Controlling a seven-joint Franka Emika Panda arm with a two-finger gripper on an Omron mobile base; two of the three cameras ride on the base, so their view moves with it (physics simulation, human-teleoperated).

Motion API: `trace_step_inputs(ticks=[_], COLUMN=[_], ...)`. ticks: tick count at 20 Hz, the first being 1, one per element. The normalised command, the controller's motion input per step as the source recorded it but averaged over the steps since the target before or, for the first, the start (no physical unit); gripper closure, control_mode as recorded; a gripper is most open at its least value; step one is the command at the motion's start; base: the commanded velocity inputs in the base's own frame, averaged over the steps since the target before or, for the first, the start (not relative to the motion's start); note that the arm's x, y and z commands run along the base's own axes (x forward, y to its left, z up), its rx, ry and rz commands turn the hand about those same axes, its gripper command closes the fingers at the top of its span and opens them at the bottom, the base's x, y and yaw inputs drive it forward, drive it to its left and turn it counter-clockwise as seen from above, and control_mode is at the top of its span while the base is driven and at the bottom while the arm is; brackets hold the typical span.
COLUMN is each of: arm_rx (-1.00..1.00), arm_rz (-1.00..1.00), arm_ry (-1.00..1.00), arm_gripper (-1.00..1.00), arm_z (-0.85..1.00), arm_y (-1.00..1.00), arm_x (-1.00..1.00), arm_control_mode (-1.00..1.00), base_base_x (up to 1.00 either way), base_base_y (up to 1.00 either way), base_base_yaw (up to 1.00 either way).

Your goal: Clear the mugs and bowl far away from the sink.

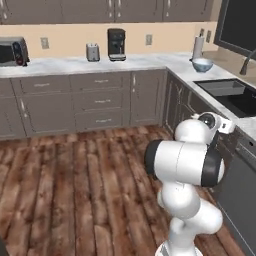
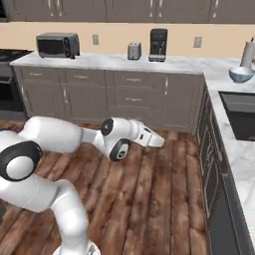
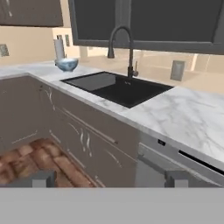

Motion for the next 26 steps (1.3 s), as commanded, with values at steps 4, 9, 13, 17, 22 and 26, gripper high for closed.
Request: trace_step_inputs(ticks=[4,9,13,17,22,26], arm_rx=[0.00,0.00,0.00,0.00,0.00,0.00], arm_rz=[0.00,0.00,0.00,0.00,0.00,0.00], arm_ry=[0.00,0.00,0.00,0.00,0.00,0.00], arm_gripper=[-1.00,-1.00,-1.00,-1.00,-1.00,-1.00], arm_z=[0.00,0.00,0.00,0.00,0.00,0.00], arm_y=[0.00,0.00,0.00,0.00,0.00,0.00], arm_x=[0.00,0.00,0.00,0.00,0.00,0.00], arm_control_mode=[1.00,1.00,1.00,1.00,1.00,1.00], base_base_x=[0.55,0.95,0.95,0.94,0.82,0.62], base_base_y=[0.49,1.00,1.00,0.97,0.72,0.38], base_base_yaw=[-0.49,-0.35,-0.31,-0.32,-0.32,-0.30])
